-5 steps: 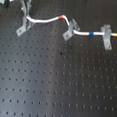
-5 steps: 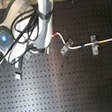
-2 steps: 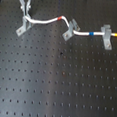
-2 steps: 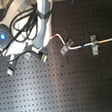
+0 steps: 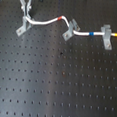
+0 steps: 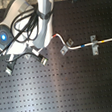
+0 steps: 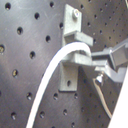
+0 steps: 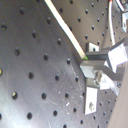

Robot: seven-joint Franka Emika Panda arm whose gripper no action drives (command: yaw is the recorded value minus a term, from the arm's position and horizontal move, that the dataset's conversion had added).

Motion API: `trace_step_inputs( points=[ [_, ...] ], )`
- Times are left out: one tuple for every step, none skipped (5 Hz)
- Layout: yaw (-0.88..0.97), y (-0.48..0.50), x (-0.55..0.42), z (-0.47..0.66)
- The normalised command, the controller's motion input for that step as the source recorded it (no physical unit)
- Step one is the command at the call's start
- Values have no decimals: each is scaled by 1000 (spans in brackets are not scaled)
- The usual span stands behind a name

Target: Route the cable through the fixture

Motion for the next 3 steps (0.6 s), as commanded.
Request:
trace_step_inputs(
  points=[
    [-54, 212, -27, 105],
    [0, 139, -16, -75],
    [217, -88, -156, -263]
  ],
)
